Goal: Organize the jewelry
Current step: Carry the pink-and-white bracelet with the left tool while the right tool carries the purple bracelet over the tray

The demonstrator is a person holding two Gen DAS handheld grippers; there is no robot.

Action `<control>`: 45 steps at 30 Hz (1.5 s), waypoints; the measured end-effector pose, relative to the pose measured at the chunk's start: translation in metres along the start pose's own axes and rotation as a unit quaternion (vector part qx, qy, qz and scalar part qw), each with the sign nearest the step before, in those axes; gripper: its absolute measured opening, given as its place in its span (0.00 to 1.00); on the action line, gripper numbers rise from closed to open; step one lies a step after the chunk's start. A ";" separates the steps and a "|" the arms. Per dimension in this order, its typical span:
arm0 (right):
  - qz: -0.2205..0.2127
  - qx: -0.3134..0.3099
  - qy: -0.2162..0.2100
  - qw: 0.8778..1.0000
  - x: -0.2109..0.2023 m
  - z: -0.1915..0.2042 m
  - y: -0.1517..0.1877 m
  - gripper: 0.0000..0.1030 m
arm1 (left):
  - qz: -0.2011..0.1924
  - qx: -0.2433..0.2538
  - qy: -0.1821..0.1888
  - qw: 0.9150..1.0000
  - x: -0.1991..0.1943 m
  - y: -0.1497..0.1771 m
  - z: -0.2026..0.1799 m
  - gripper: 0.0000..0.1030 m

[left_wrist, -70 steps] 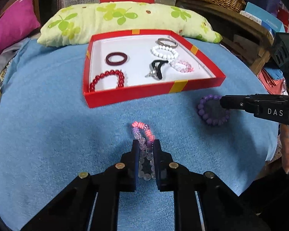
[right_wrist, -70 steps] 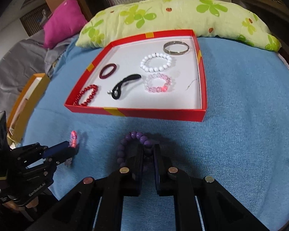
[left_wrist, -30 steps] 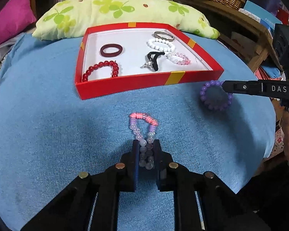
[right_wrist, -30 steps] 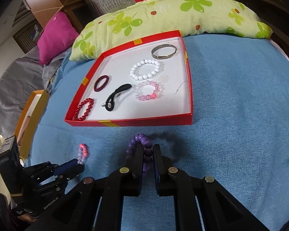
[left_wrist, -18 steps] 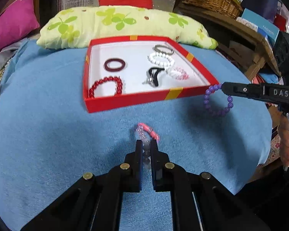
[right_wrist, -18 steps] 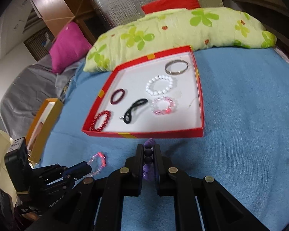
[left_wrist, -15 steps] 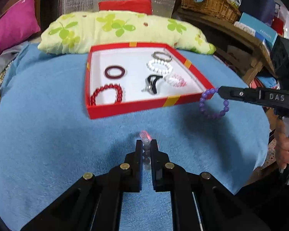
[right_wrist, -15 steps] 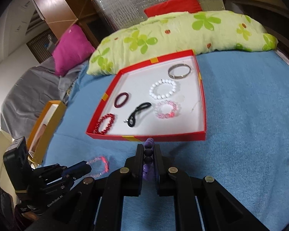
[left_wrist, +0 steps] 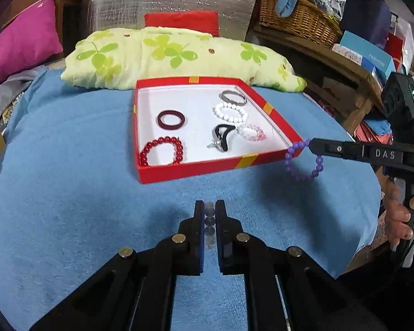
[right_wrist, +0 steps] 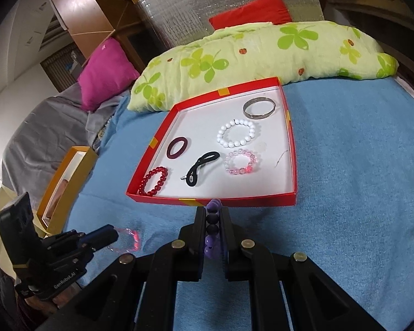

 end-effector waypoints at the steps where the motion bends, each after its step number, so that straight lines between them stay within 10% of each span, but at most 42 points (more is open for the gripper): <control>1: 0.000 0.000 -0.001 1.000 0.000 0.001 0.000 0.10 | -0.002 -0.001 0.001 1.000 -0.001 -0.001 0.001 0.07; 45: -0.093 0.045 -0.054 0.993 0.010 -0.007 -0.054 0.10 | -0.064 0.010 0.005 0.998 0.011 -0.083 -0.017 0.07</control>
Point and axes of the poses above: each gripper's, at about its wrist camera, not at the fingertips, and x roughly the way its jaws point, z to its left, y to its underside, the point moved 1 cm from there along x, roughly the way its jaws point, and after that the axes turned 10 degrees about -x, right-handed, at the moved point
